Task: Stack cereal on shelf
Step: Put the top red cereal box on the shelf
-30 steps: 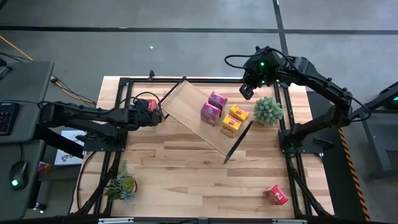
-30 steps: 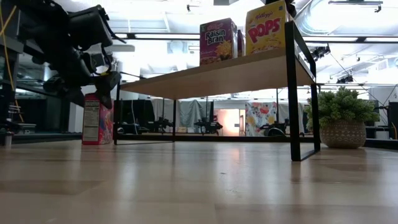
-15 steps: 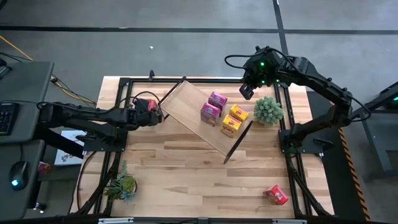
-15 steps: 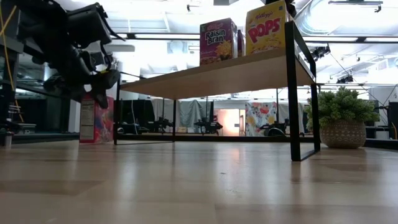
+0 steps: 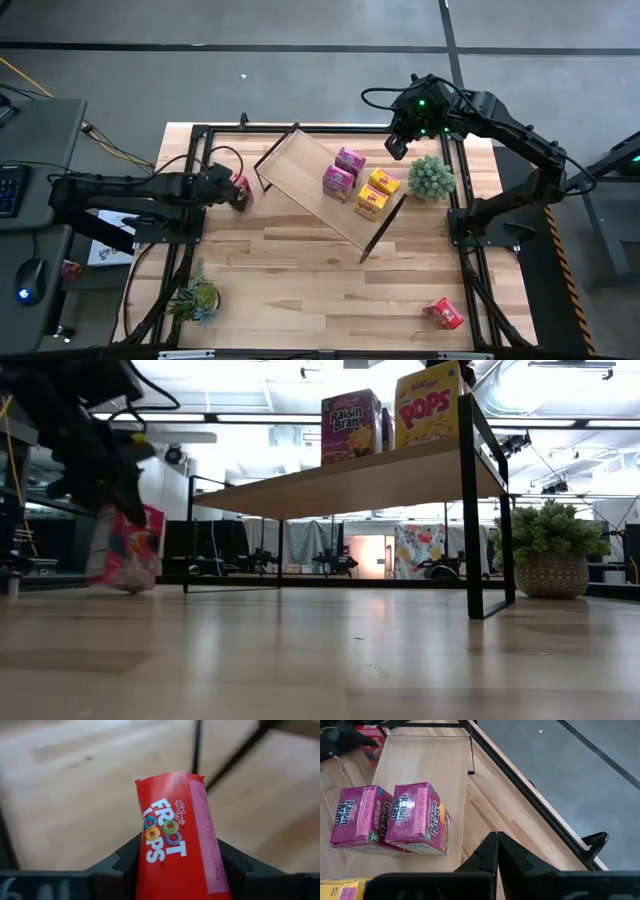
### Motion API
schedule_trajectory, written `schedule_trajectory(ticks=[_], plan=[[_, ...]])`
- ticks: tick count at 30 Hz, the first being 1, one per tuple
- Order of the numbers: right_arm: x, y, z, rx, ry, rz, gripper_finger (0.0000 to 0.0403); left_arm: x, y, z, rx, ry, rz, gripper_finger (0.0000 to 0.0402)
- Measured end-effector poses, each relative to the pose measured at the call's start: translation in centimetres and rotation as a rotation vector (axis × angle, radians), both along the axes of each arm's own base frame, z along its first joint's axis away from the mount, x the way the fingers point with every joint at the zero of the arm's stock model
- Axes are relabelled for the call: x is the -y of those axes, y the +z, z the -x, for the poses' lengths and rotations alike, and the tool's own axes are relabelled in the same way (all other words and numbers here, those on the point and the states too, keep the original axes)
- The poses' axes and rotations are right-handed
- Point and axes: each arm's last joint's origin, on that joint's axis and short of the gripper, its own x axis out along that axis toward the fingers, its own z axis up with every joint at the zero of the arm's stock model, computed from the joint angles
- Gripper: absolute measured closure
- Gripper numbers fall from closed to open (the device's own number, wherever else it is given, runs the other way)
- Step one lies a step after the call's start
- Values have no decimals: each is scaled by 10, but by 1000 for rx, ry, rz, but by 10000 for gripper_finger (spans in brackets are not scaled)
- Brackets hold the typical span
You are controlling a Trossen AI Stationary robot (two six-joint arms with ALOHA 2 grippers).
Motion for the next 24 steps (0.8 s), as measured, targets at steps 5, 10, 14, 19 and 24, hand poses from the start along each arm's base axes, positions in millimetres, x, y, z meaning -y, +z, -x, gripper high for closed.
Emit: schedule_trajectory(ticks=[5, 10, 14, 19, 24], plan=[[0, 0, 0, 0, 0, 0, 402, 11, 7, 7, 69, -205, 161, 238], [0, 0, 0, 0, 0, -1, 402, 24, 33, -1, 261, -456, 216, 239], [0, 0, 0, 3, 7, -7, 402, 36, 66, -11, 464, -650, 177, 239], [0, 0, 0, 4, 10, -8, 402, 45, 105, -21, 558, -756, 20, 239], [0, 0, 0, 5, 11, -8, 402, 42, 147, -39, 458, -747, -257, 239]])
